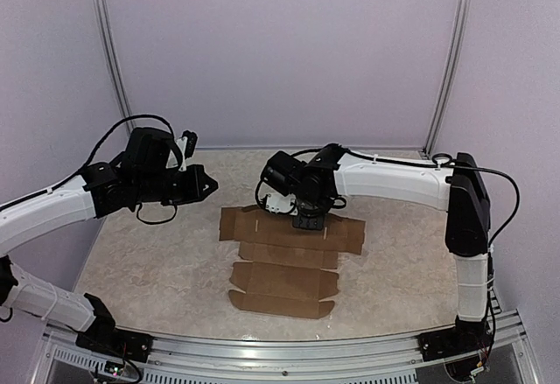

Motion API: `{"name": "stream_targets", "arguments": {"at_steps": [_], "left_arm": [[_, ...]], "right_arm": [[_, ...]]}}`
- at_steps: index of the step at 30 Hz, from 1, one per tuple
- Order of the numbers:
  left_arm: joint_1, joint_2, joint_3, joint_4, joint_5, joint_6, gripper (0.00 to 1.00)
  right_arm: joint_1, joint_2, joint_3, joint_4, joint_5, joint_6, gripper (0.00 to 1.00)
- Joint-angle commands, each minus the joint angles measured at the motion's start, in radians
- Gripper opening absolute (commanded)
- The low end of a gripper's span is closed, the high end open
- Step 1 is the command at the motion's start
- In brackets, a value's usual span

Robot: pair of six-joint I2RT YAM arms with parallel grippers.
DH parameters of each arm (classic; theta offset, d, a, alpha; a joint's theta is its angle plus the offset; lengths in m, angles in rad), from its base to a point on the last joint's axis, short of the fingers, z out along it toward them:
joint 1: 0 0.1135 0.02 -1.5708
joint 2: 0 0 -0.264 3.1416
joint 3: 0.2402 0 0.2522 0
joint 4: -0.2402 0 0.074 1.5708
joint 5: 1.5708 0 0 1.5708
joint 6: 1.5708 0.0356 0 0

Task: Fold the paper box

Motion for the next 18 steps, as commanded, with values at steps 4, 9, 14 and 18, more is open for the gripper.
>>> {"name": "stream_targets", "arguments": {"at_steps": [4,9,14,18], "left_arm": [[-0.007,0.089,0.082,0.037,0.027,-0.027,0.0],[-0.007,0.155,0.105,0.045,0.034,-0.036,0.0],[-0.011,0.202,0.122,0.051,0.032,-0.038,0.0],[-0.022,0.229,0.136,0.038,0.022,-0.026,0.0]], "right_arm": [[0.044,-0.088,-0.013,0.034,0.023,0.028,0.0],[0.067,-0.118,-0.035,0.058,0.044,0.034,0.0],[0.082,-0.132,-0.041,0.068,0.066,0.039,0.0],[0.093,-0.139,-0.042,0.079,0.063,0.046,0.0]]}}
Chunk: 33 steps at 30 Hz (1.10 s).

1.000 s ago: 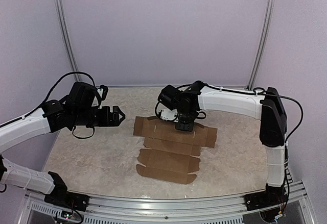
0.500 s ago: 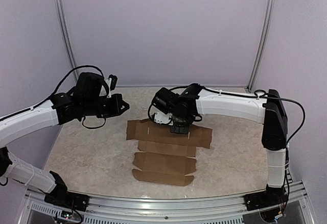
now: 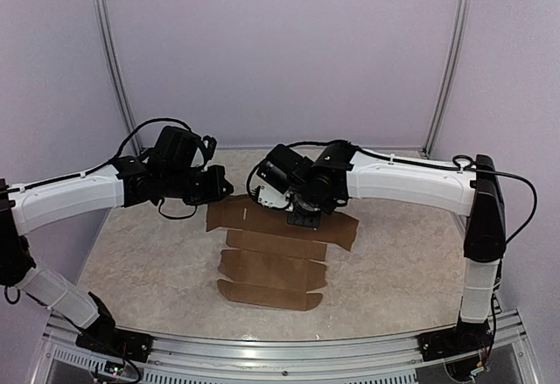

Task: Fold the paper box

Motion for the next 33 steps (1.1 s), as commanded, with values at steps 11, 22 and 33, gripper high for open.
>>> {"name": "stream_targets", "arguments": {"at_steps": [11,22,33], "left_arm": [[-0.071,0.077,0.075,-0.032,-0.003,0.027,0.0],[-0.08,0.083,0.082,0.011,0.001,0.019,0.0],[-0.074,0.069,0.096,0.028,-0.015,0.037,0.0]], "right_arm": [[0.019,-0.063,-0.021,0.072,-0.009,0.074,0.0],[0.019,-0.094,-0.036,0.091,-0.101,0.131,0.0],[0.02,-0.099,-0.083,0.106,-0.138,0.172,0.0]]}}
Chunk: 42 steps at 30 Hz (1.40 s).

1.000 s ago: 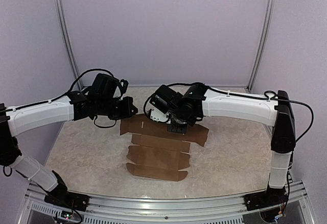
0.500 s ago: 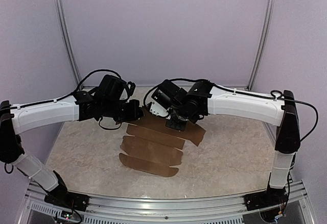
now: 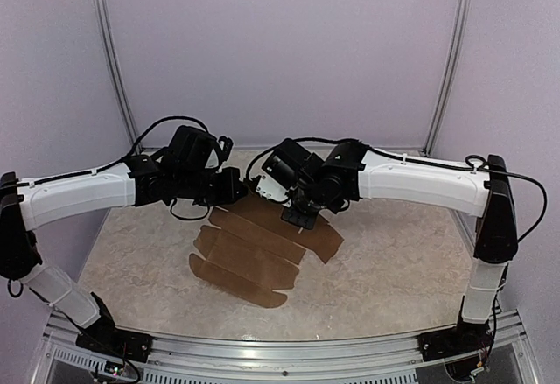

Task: Fold the paper box

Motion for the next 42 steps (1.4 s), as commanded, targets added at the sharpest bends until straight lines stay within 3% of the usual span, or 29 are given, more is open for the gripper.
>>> {"name": "stream_targets", "arguments": {"at_steps": [1,11,21,31,42], "left_arm": [[-0.001,-0.009,0.029,0.023,-0.01,0.028,0.0],[0.007,-0.063,-0.049,-0.064,-0.106,0.045,0.0],[0.006,-0.096,-0.143,-0.117,-0.238,0.044,0.0],[0.006,-0.021,-0.181,-0.075,-0.321,0.04,0.0],[0.006,0.108,-0.193,-0.043,-0.313,0.039,0.0]], "right_arm": [[0.011,-0.035,-0.036,0.023,-0.033,0.025,0.0],[-0.053,-0.025,-0.053,0.016,-0.042,0.061,0.0],[-0.104,0.025,-0.035,-0.027,-0.152,0.088,0.0],[-0.108,0.117,0.028,-0.072,-0.158,0.091,0.0],[-0.108,0.157,0.06,-0.079,-0.143,0.101,0.0]]}}
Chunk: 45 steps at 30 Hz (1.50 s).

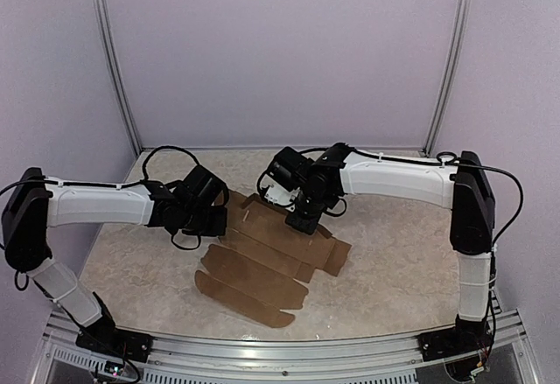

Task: Fold the paper box

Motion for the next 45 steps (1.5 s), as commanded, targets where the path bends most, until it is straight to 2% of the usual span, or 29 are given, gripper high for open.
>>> {"name": "stream_targets", "arguments": {"at_steps": [1,11,24,45], "left_arm": [[0.002,0.036,-0.014,0.015,-0.011,0.011,0.0],[0.002,0.078,-0.011,0.033,0.047,0.022,0.0],[-0.03,0.053,-0.033,0.094,0.174,-0.007,0.0],[-0.119,0.203,0.014,0.162,0.201,-0.063,0.0]], "right_arm": [[-0.002,0.021,0.029,-0.019,0.005,0.015,0.0],[-0.003,0.028,0.035,-0.014,0.008,0.014,0.0],[-0.005,0.059,0.066,-0.02,0.048,0.031,0.0],[-0.005,0.036,0.034,-0.015,0.058,0.06,0.0]]}}
